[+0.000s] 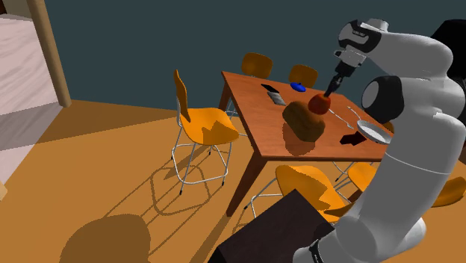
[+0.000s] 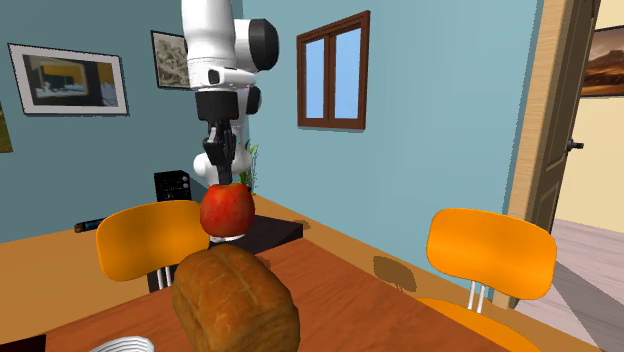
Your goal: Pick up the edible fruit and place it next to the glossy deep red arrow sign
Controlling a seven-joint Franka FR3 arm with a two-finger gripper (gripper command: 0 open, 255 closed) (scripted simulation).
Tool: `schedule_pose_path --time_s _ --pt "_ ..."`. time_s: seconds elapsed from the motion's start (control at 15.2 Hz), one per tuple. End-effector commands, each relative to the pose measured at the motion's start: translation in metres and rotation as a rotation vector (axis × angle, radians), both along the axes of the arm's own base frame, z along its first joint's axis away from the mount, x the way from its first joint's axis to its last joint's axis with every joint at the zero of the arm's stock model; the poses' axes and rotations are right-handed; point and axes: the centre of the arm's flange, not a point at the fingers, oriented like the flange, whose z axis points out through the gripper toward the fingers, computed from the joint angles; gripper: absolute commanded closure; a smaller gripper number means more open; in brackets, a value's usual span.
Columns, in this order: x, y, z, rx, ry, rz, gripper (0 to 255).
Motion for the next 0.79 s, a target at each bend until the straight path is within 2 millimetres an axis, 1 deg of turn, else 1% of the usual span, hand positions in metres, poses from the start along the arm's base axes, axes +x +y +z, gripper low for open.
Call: schedule_pose_path --time_s 0.0,0.73 --pt "-0.021 -0.02 -0.001 0.0 0.0 0.001 255" --pt "-0.131 -0.114 -0.001 0.0 0.0 0.001 255"
